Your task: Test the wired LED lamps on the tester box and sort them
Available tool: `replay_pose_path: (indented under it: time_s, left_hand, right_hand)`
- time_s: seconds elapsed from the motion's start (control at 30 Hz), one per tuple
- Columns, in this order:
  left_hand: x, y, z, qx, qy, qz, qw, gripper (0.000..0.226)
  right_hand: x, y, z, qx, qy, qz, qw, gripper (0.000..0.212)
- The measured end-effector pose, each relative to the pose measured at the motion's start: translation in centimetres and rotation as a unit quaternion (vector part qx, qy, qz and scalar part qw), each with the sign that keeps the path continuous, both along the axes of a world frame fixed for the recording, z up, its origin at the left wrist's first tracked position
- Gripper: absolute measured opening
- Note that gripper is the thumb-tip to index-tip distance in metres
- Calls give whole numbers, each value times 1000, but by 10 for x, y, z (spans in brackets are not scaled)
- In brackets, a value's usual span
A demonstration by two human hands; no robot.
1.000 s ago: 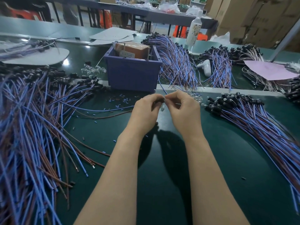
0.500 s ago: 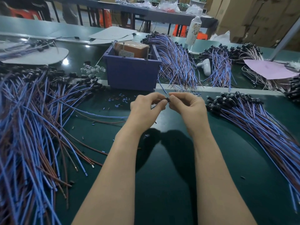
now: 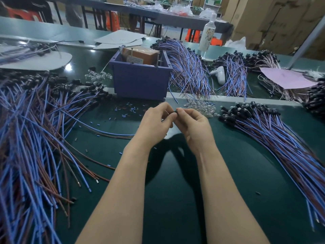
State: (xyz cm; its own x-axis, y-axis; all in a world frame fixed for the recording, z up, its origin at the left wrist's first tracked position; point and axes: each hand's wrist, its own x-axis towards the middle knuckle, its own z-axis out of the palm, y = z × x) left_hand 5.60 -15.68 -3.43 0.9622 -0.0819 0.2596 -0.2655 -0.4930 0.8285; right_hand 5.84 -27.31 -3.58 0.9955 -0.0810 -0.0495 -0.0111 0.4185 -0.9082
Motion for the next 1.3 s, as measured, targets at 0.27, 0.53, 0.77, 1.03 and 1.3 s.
replay_pose_path:
  time_s: [0.27,0.53,0.77,1.03,1.3]
  left_hand:
    - [-2,-8,11,48,-36,47,997,15]
    - [-2,-5,9,21,-120,138,983,22]
    - [-10,-22,15,-113,333,-141,926,65]
    - [7,16,15,-703,78,43,706,20]
    - [6,-2,12,-512,29,103,852,15]
  right_hand:
    - [0,-5,7,-56,-19,6,998,5]
    - [4,-19,9,-68,-12,-234,970,15]
    - [4,-39,12,221,77,-290,928,23]
    - [11,-58,4,-30,103,-431,896,18]
    - [-8,-18,20,-374,-173,-416,811,25]
